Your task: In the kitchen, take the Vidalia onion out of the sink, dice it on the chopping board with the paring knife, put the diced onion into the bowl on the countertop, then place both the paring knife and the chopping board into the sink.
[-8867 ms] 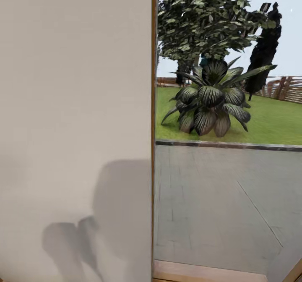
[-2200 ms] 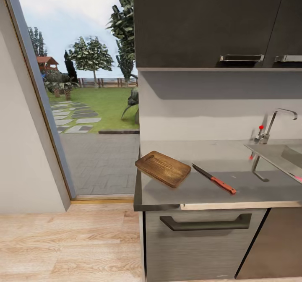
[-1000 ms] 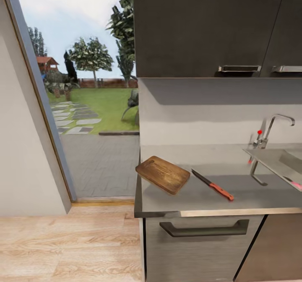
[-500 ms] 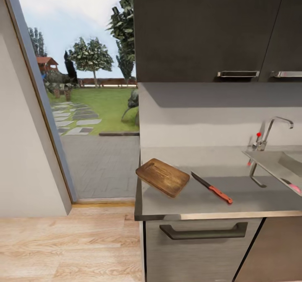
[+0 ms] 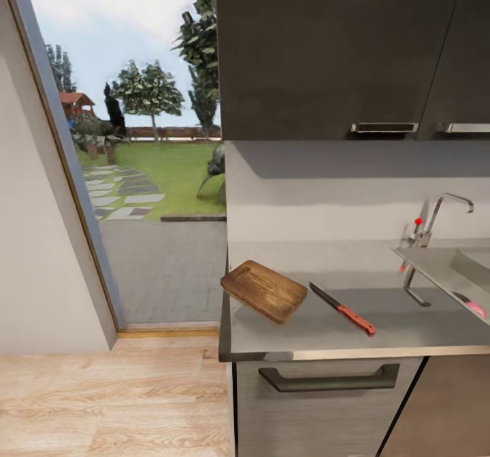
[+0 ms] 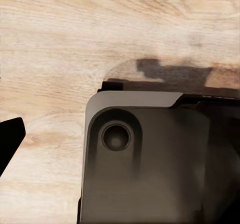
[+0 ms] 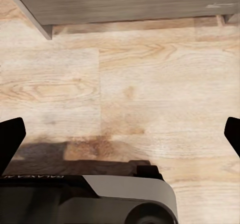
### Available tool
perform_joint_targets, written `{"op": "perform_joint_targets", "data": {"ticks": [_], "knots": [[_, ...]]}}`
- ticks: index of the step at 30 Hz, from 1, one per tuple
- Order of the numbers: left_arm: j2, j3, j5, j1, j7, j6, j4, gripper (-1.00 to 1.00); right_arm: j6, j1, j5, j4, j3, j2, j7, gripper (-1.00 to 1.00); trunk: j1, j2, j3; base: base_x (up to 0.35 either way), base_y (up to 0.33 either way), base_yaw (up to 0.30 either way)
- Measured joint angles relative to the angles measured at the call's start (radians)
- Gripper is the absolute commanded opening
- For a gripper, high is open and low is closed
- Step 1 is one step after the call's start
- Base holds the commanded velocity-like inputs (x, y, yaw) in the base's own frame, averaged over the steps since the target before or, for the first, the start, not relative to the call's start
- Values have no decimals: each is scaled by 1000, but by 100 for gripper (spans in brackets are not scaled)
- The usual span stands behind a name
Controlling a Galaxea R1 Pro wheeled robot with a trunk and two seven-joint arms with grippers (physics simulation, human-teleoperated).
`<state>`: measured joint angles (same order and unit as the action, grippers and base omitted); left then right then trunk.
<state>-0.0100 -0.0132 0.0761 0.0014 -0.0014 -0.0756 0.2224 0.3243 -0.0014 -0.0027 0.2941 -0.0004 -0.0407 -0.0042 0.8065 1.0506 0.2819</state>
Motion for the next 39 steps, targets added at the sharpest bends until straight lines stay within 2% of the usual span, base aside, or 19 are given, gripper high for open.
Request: {"op": "perform_joint_targets", "data": {"ticks": [39], "knots": [[0,0,0,0,0,0,-1,100,0,0,0,-1,-1,1,0,100,-150,-273,-122,0,0,0]]}}
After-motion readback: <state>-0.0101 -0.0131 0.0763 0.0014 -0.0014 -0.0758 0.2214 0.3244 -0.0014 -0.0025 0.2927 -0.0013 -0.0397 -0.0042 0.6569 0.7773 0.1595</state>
